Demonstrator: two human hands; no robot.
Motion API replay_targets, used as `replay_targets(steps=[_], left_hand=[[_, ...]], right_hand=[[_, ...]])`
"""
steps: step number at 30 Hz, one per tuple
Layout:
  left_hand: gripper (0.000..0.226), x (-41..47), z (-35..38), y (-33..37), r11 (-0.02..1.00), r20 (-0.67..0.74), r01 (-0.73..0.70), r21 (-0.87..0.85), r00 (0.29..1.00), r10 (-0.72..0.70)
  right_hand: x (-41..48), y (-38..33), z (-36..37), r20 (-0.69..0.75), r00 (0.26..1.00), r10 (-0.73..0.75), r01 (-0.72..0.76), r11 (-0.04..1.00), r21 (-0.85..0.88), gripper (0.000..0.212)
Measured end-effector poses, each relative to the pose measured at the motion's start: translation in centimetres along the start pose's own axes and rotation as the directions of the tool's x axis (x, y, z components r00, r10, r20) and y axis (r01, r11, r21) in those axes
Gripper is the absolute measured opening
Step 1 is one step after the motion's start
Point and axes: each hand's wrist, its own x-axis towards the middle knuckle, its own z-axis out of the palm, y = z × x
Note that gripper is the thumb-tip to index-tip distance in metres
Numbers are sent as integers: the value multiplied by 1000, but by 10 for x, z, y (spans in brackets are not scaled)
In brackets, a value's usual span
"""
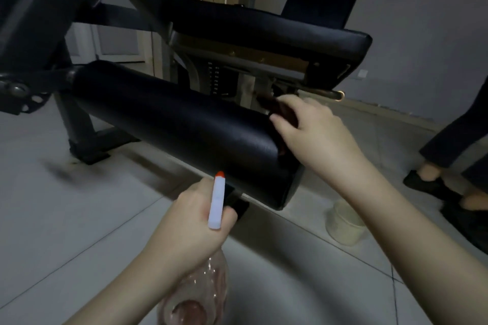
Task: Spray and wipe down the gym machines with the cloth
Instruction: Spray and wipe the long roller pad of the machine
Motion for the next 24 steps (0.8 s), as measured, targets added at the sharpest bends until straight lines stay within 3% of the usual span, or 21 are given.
replay_targets(steps=[4, 10, 18, 24], left_hand=[[16, 5, -12, -13, 1000, 39, 4, 9, 999, -5], [21, 12, -31, -36, 994, 14, 110, 20, 994, -110], [31, 11, -49, -49, 962, -92, 221, -162, 967, -238], [33, -5, -50, -25, 867, -118, 373, -331, 895, -430]], right_hand=[[42, -13, 18, 206, 970, -126, 150, 983, -107, 35], [91, -41, 31, 389, 902, -185, 188, 982, 32, 34], [108, -70, 51, 346, 901, -260, 234, 965, 117, 40], [94, -88, 56, 277, 887, -370, 335, 927, 167, 46]])
